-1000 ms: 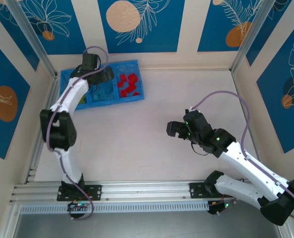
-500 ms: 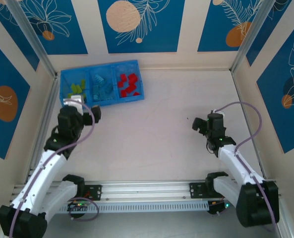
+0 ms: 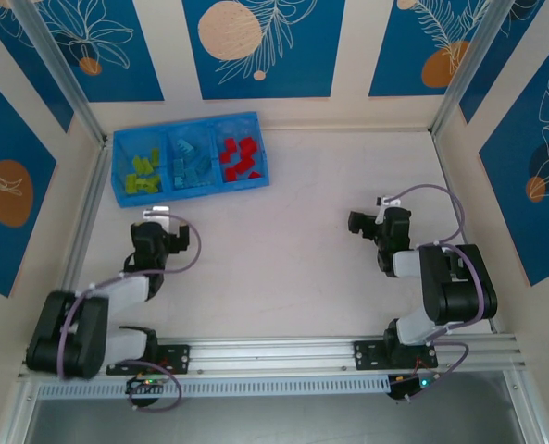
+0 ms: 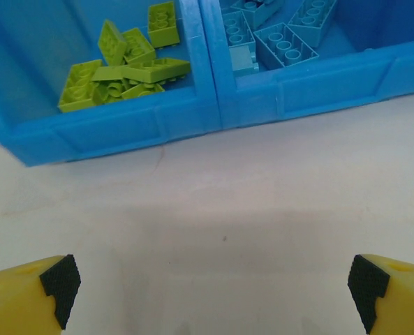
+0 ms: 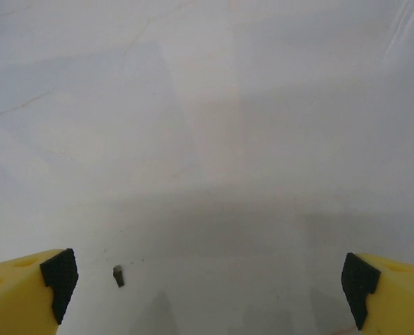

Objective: Sort the legos into containers by color

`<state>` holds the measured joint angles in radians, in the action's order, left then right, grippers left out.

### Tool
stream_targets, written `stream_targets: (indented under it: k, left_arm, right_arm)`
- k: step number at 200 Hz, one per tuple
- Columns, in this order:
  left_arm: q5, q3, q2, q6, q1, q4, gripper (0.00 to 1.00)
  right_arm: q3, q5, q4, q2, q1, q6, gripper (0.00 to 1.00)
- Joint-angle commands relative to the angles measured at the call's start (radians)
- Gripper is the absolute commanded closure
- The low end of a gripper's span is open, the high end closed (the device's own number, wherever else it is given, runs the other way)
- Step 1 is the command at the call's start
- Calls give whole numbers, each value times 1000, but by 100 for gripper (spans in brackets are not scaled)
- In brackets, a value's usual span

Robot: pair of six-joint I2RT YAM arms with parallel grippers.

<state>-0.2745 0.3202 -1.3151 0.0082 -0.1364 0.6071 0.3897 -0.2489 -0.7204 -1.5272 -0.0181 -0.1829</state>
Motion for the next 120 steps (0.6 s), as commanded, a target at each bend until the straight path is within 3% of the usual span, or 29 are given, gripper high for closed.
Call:
stream_targets:
  k: [1,6,16,120]
  left_arm:
    - [76,43,-216,4,46,312,0]
    - [77,39,-264,17,48,391,0]
    - [111,69,-197,-3,58,207,0]
    - [127,68,-217,7,61,246,0]
  right_arm:
    - [3,-36,-124,8,-17,42,1]
    - [-6,-34,-158,1,-16,47,1]
    - [0,-38,-134,4,-19,47,1]
    - [-3,-31,-143,4,-17,48,1]
